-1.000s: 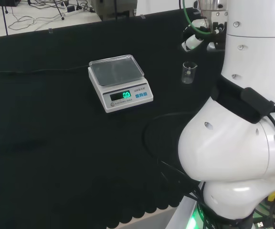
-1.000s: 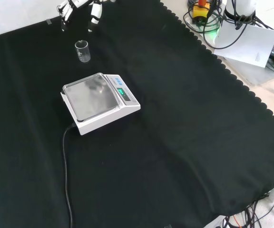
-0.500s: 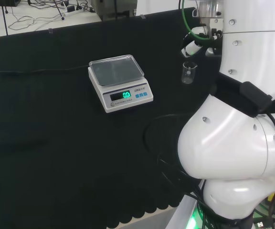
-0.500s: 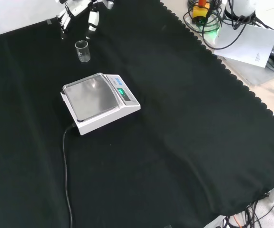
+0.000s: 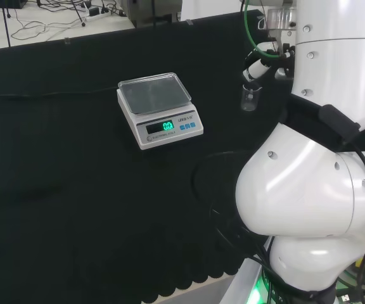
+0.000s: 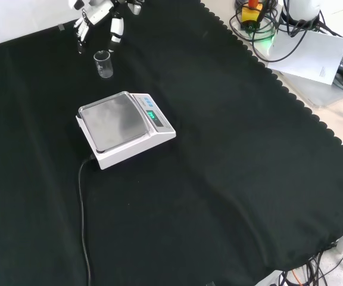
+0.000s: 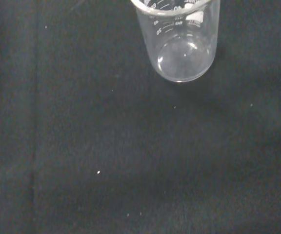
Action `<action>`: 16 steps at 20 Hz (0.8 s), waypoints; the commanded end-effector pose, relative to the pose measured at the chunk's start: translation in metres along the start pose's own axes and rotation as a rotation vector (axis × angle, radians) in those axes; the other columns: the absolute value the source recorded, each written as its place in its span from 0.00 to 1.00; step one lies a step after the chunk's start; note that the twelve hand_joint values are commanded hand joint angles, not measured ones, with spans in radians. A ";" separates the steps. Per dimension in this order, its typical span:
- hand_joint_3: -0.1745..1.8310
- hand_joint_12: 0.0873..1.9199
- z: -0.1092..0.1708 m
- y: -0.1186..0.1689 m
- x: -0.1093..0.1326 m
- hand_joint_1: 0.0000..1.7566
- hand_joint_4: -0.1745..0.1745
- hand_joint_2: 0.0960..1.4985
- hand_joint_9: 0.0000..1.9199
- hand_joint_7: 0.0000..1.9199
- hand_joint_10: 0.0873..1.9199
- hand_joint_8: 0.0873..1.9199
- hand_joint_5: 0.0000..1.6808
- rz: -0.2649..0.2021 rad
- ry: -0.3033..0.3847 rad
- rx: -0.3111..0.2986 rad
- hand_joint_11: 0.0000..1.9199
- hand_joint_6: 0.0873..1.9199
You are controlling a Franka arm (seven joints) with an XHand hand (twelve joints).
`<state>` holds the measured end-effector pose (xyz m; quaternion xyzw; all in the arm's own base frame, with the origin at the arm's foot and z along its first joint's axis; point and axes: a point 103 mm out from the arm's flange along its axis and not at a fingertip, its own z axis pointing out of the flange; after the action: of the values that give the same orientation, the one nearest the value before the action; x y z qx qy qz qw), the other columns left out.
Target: Pick up the beaker.
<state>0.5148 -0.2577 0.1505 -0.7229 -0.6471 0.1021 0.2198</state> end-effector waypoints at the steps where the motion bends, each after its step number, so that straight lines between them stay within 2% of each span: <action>1: 0.27 0.69 0.007 -0.002 0.000 0.35 0.40 0.56 0.15 0.14 0.40 0.32 0.26 -0.010 0.001 0.014 0.00 0.00; 5: 0.27 0.69 0.008 -0.001 0.000 0.35 0.40 0.56 0.15 0.14 0.40 0.32 0.26 -0.015 0.003 0.033 0.00 0.00; 7: 0.26 0.69 0.011 -0.001 -0.001 0.35 0.42 0.53 0.12 0.12 0.40 0.32 0.22 -0.008 -0.003 0.089 0.00 0.00; 8: 0.25 0.66 0.012 0.000 -0.001 0.34 0.47 0.49 0.07 0.07 0.35 0.30 0.15 -0.003 -0.013 0.120 0.00 0.00; 10: 0.21 0.57 0.015 0.000 -0.002 0.34 0.58 0.43 0.02 0.02 0.11 0.10 0.04 0.002 -0.036 0.150 0.00 0.00; 11: 0.19 0.54 0.016 0.001 -0.002 0.33 0.61 0.41 0.01 0.01 0.04 0.03 0.02 0.005 -0.046 0.156 0.00 0.00; 12: 0.18 0.51 0.018 0.001 -0.002 0.33 0.63 0.40 0.00 0.00 0.00 0.00 0.01 0.008 -0.060 0.154 0.00 0.00; 16: 0.17 0.49 0.021 0.004 -0.006 0.34 0.60 0.40 0.00 0.00 0.00 0.00 0.00 0.014 -0.059 0.152 0.00 0.00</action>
<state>0.5130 -0.2593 0.1381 -0.7070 -0.6444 0.1508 0.2493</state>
